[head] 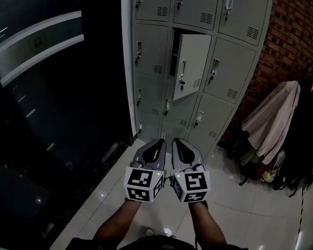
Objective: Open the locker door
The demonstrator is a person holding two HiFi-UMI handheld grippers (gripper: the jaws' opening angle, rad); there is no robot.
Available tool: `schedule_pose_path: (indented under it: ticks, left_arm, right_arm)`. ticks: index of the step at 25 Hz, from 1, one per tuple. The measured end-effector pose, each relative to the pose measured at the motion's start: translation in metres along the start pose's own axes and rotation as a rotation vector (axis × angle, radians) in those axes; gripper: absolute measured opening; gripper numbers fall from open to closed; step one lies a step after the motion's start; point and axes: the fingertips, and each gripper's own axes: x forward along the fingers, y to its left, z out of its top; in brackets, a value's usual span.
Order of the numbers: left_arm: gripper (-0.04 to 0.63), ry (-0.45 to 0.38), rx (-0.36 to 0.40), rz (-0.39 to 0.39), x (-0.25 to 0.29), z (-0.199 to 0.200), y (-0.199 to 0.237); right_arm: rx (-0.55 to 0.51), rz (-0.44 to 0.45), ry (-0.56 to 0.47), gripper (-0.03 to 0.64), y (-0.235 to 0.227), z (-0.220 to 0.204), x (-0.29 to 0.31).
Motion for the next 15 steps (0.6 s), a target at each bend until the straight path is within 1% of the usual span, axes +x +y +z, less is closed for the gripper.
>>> schedule_pose_path:
  ticks: [9,15]
  left_arm:
    - [0.005,0.004,-0.002,-0.011,-0.002,-0.003,-0.022]
    - [0.005,0.005,0.0,-0.008,-0.005,0.0,-0.025]
  right_arm:
    - [-0.021,0.003,0.002,0.0,-0.009,0.003,-0.019]
    - [-0.03,0.015,0.005,0.0,-0.006,0.006,-0.022]
